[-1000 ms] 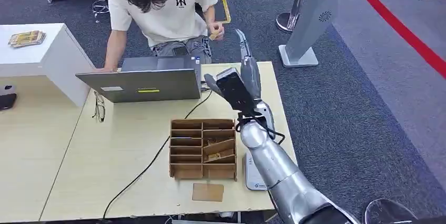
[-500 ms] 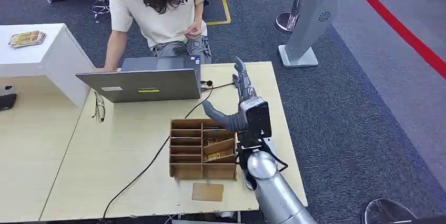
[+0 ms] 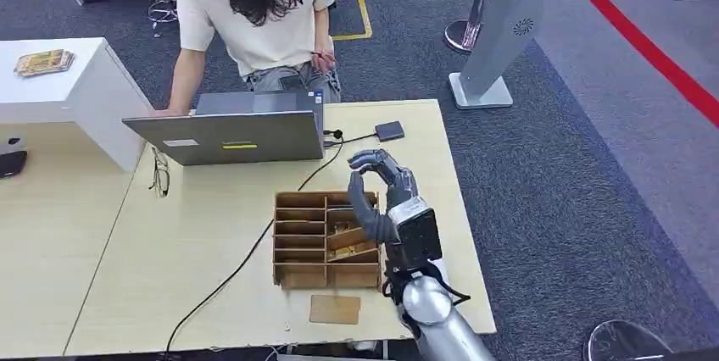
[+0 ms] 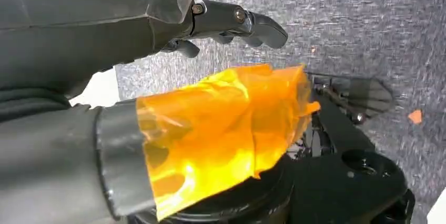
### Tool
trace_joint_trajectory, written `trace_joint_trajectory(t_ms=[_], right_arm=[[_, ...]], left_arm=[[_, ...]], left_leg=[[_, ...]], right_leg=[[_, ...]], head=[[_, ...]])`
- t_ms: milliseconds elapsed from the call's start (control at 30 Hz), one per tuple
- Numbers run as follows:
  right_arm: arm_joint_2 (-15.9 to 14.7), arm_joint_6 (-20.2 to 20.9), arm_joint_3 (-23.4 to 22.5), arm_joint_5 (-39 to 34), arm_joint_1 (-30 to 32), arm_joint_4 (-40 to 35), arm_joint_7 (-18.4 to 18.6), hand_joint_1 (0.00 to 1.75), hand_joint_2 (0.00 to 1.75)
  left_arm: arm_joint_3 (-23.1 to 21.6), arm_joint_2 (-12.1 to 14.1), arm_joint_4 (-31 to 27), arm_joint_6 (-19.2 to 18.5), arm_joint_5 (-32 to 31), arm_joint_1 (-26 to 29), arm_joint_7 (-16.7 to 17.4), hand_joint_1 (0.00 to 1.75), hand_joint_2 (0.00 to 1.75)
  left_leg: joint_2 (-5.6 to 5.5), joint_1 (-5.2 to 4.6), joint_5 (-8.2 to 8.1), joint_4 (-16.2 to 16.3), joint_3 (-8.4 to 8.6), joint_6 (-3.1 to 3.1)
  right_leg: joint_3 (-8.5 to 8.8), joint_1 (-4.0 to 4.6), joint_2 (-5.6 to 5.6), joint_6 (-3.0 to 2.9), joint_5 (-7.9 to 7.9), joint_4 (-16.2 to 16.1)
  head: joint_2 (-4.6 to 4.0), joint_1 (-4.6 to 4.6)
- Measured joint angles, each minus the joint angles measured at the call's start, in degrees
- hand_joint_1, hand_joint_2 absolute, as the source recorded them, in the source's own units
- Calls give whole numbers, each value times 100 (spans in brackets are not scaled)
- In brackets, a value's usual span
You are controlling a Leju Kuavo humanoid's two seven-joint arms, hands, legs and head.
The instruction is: Pass the card to the sensor for recognition and then transmit it.
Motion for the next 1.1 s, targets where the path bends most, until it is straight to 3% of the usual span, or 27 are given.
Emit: trace_joint_trajectory(t_ms=[67, 100, 133, 167, 233, 267, 333, 400, 667, 733, 800, 933, 967, 1100], right_arm=[[-57, -129, 94, 337, 39, -57, 44, 175, 175], [-76, -188, 129, 501, 62, -81, 66, 162, 175], [-94, -265, 155, 638, 77, -98, 101, 162, 175], [-118, -332, 192, 783, 86, -114, 120, 143, 175], [-157, -466, 232, 1058, 127, -164, 168, 143, 175], [-166, -525, 242, 1187, 150, -192, 199, 133, 175], [-199, -619, 275, 1396, 177, -227, 238, 59, 175], [-223, -739, 299, 1648, 199, -258, 304, 19, 175], [-398, -1172, 472, 3258, 260, -280, 854, 21, 175], [-437, -1180, 507, 3306, 265, -277, 903, 44, 175], [-461, -1195, 511, 3370, 267, -277, 925, 44, 175], [-527, -1298, 544, 3700, 272, -277, 1049, 66, 175], [-551, -1324, 559, 3794, 274, -278, 1082, 87, 175], [-632, -1397, 605, 4142, 279, -280, 1255, 91, 175]], left_arm=[[70, -24, -105, -63, -50, 21, 17, 0, 0], [105, -35, -153, -92, -68, 30, 28, 0, 0], [133, -39, -192, -120, -92, 37, 57, 0, 0], [164, -52, -234, -146, -107, 44, 66, 0, 0], [223, -66, -312, -192, -153, 54, 72, 0, 0], [251, -68, -336, -227, -166, 60, 79, 0, 0], [291, -70, -376, -243, -181, 68, 96, 0, 0], [310, -72, -411, -258, -184, 74, 98, 0, 0], [448, -87, -548, -380, -325, 105, 138, 0, 0], [474, -90, -568, -382, -347, 110, 140, 0, 0], [500, -96, -590, -398, -367, 113, 142, 0, 0], [575, -100, -594, -431, -498, 120, 118, 0, 0], [594, -100, -603, -439, -553, 122, 103, 0, 0], [717, -107, -603, -476, -763, 129, 6, 0, 0]], left_leg=[[0, 0, 0, 0, 0, 0], [-1, 1, 0, 0, -1, 0], [-1, 1, 0, 0, -1, 0], [-1, 2, 0, 0, -1, 0], [-1, 3, 0, 0, -1, 0], [-1, 3, 0, 0, -2, 0], [0, 3, 0, 0, -1, 0], [-1, 3, 0, 0, -2, 0], [0, 3, 0, 0, -1, 0], [-1, 3, 0, 0, -1, 0], [0, 3, 0, 0, -1, 0], [0, 3, 0, 0, -1, 0], [0, 3, 0, 0, -1, 0], [0, 2, 0, 0, 0, 0]], right_leg=[[0, 1, -1, 0, 0, 0], [0, 1, -1, 0, 0, 0], [0, 2, -1, 0, 0, 0], [0, 3, -1, 0, 0, 0], [0, 4, -1, -1, 0, 0], [0, 4, -1, -1, -1, 0], [0, 4, -1, -1, -1, 0], [0, 4, -2, -1, -1, 0], [0, 4, 0, -1, 0, 0], [0, 4, -2, -1, 0, 0], [0, 4, -1, -1, 0, 0], [0, 4, -1, -1, 0, 0], [0, 4, -1, -1, 0, 0], [0, 4, 0, -1, 0, 0]], head=[[0, 0], [0, -2], [0, -2], [0, -2], [0, -2], [0, -4], [0, -2], [0, -2], [0, -4], [0, -4], [0, -4], [0, -4], [0, -4], [0, -4]])
